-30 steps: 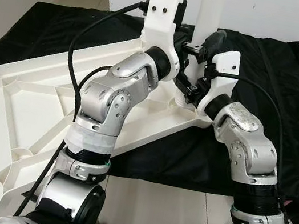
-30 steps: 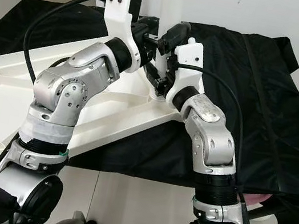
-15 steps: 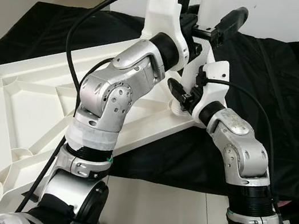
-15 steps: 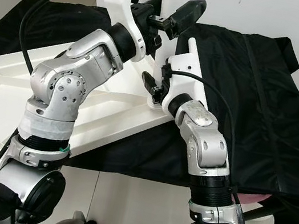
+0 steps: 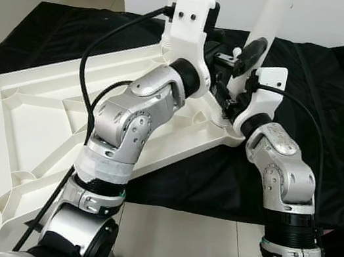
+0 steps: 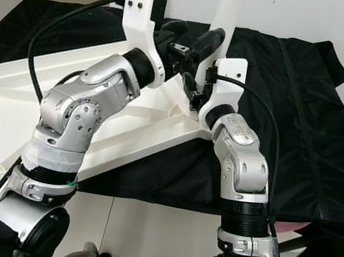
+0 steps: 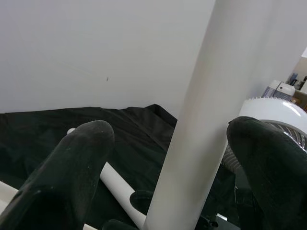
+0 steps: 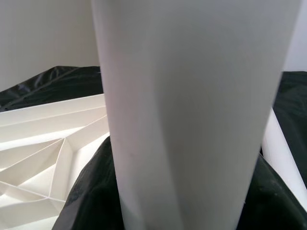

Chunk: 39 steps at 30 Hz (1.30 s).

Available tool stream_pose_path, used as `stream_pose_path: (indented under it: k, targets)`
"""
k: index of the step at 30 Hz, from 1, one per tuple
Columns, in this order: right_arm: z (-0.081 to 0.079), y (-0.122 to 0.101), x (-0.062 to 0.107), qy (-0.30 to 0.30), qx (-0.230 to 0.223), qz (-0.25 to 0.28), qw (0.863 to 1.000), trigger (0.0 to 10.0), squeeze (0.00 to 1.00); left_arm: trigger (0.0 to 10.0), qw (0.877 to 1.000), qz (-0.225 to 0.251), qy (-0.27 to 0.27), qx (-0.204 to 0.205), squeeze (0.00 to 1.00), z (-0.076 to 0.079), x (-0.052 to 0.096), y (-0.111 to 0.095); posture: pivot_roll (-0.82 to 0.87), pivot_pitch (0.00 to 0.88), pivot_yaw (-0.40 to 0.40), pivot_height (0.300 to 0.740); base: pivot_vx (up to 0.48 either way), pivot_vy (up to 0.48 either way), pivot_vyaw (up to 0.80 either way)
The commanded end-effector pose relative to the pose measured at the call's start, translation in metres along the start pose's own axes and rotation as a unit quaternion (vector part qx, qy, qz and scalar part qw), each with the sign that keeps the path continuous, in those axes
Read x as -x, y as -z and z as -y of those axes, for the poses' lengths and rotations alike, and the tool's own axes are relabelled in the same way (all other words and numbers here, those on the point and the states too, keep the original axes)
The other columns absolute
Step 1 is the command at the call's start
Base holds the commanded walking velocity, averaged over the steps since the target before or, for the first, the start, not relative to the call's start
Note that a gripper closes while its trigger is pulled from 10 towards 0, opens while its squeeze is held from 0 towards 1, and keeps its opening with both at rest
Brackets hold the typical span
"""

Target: Building children table

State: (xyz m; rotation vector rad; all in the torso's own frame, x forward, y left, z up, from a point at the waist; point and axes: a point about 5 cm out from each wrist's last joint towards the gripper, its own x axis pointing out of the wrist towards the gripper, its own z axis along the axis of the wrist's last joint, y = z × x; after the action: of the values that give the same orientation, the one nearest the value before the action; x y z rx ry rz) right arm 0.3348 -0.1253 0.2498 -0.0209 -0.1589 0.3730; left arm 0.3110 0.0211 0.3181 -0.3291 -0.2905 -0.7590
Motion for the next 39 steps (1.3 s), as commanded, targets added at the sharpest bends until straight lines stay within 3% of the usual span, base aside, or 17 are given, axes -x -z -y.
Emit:
stream_pose_path:
  k: [1, 5, 6, 16, 21, 23, 26, 33, 39]
  targets:
    - [0.006, 0.004, 0.000, 0.024, -0.010, 0.002, 1.000, 10.0, 0.00, 10.0, 1.000, -0.003, -0.017, 0.002, 0.00, -0.007, 0.003, 0.003, -0.10, 0.124, 0.047, 0.740, 0.000, 0.000, 0.00]
    - [0.011, 0.007, 0.001, 0.046, -0.011, 0.003, 0.999, 10.0, 0.00, 10.0, 0.999, -0.015, -0.029, -0.006, 0.00, -0.012, 0.006, 0.009, -0.10, 0.113, 0.049, 0.740, 0.000, 0.000, 0.00]
    - [0.015, 0.011, 0.003, 0.066, -0.010, 0.002, 0.998, 10.0, 0.00, 10.0, 0.998, -0.034, -0.044, -0.011, 0.00, -0.018, 0.011, 0.020, -0.10, 0.105, 0.051, 0.740, 0.000, 0.000, 0.00]
    - [0.023, 0.019, 0.005, 0.090, -0.002, 0.002, 0.996, 10.0, 0.00, 10.0, 0.994, -0.074, -0.074, -0.019, 0.00, -0.029, 0.025, 0.049, -0.10, 0.112, 0.046, 0.740, 0.000, 0.000, 0.00]
    - [0.024, 0.022, 0.003, 0.092, 0.001, 0.006, 0.996, 10.0, 0.00, 10.0, 0.992, -0.088, -0.065, -0.060, 0.00, -0.027, 0.032, 0.061, -0.09, 0.114, 0.043, 0.740, 0.000, 0.000, 0.00]
    - [0.024, 0.023, 0.001, 0.097, 0.002, 0.014, 0.995, 10.0, 0.00, 10.0, 0.987, -0.091, -0.043, -0.123, 0.00, -0.024, 0.039, 0.072, -0.09, 0.114, 0.043, 0.740, 0.000, 0.000, 0.00]
    - [0.026, 0.024, 0.000, 0.102, 0.010, 0.023, 0.994, 10.0, 0.00, 10.0, 0.982, -0.101, -0.020, -0.155, 0.00, -0.020, 0.044, 0.082, -0.09, 0.114, 0.045, 0.740, 0.000, 0.000, 0.00]
    - [0.035, 0.036, 0.000, 0.123, 0.010, 0.035, 0.992, 10.0, 0.00, 10.0, 0.973, -0.161, 0.026, -0.164, 0.00, -0.011, 0.051, 0.106, -0.09, 0.114, 0.045, 0.740, 0.000, 0.000, 0.00]
    - [0.035, 0.030, -0.001, 0.122, -0.004, 0.065, 0.990, 10.0, 0.00, 10.0, 0.969, -0.181, 0.032, -0.166, 0.00, -0.011, 0.050, 0.116, -0.09, 0.112, 0.046, 0.740, 0.000, 0.000, 0.00]
